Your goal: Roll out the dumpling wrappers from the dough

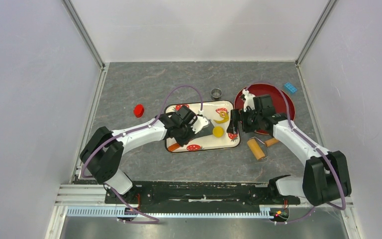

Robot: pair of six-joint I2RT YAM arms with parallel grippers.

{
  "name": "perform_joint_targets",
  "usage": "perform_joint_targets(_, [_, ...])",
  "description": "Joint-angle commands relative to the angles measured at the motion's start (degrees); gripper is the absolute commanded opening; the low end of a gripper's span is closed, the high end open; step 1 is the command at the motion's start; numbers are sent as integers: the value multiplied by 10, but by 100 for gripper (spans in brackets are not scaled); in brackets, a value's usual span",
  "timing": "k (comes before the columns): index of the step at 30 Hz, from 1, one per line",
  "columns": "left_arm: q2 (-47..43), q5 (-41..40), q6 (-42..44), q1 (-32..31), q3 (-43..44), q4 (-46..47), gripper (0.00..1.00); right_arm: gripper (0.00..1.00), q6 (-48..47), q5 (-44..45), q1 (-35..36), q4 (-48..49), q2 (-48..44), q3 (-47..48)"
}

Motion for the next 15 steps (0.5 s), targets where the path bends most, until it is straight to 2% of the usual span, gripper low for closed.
perform_joint_targets(1, [-12, 4, -27, -2, 50, -6, 2, 98, 4, 32, -5, -2, -40, 32])
perform_joint_targets(6, [7, -30, -23, -14, 111, -29, 2, 92, 10, -10, -28, -5, -50, 42])
perform_joint_targets(10, [44, -34, -25, -28, 172, -42, 2, 82, 10, -55, -57, -5, -54, 48])
perform_joint_targets(13, [76, -45, -31, -41, 222, -50, 2, 68, 10, -82, -84, -5, -61, 50])
perform_joint_targets(15, [104, -55, -31, -53, 255, -57, 2, 66, 6, -91, -110, -7, -67, 48])
